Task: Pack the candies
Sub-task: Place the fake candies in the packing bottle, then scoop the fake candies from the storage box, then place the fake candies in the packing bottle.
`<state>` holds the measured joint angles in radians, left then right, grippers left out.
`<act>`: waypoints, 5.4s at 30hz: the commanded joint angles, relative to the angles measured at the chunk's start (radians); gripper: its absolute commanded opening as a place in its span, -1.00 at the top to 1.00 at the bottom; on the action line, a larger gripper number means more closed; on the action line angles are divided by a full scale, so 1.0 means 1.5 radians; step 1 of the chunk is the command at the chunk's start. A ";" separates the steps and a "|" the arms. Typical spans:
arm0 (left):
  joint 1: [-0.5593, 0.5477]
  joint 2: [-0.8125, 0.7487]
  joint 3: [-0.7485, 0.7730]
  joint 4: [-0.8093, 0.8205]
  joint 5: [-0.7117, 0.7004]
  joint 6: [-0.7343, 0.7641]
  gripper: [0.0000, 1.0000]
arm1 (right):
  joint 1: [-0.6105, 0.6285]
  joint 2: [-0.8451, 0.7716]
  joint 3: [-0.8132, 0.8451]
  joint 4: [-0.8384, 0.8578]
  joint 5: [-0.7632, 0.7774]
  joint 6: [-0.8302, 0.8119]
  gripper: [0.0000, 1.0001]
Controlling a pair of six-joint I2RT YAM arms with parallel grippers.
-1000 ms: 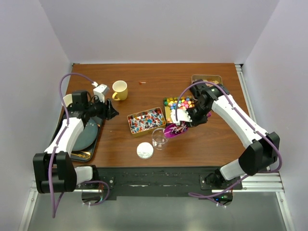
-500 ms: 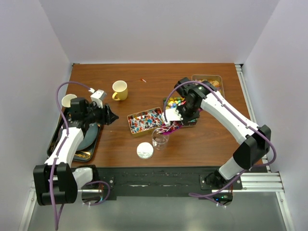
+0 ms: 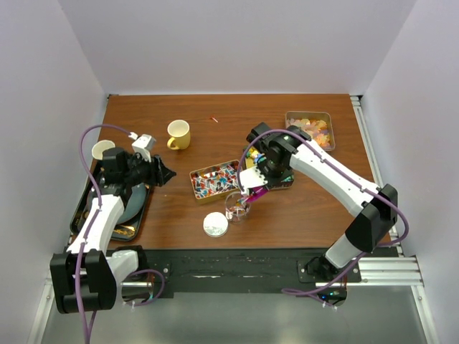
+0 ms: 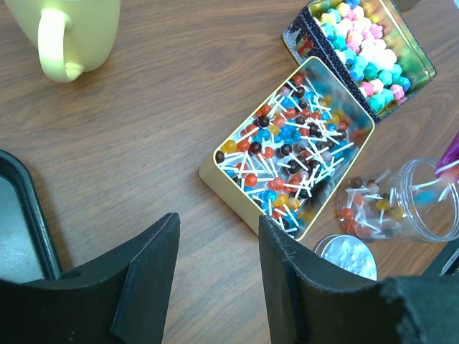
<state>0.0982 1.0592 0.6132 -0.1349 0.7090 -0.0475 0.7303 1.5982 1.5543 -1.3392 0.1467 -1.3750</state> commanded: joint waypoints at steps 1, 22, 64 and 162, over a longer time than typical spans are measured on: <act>0.006 -0.024 -0.014 0.036 0.008 -0.022 -0.08 | 0.023 -0.004 0.030 -0.067 0.079 0.011 1.00; 0.005 -0.014 -0.166 0.118 -0.054 -0.342 1.00 | 0.035 0.222 0.268 -0.010 0.254 0.017 1.00; -0.187 0.324 -0.090 0.293 -0.038 -0.376 1.00 | 0.151 0.511 0.399 -0.163 0.349 0.122 1.00; -0.007 0.176 0.054 0.108 0.017 -0.204 0.01 | -0.113 0.012 -0.001 -0.011 -0.229 0.080 1.00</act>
<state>0.0784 1.3342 0.6884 -0.0673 0.7418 -0.3153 0.5610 1.6741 1.5467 -1.2499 -0.2787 -1.1503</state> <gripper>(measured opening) 0.497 0.301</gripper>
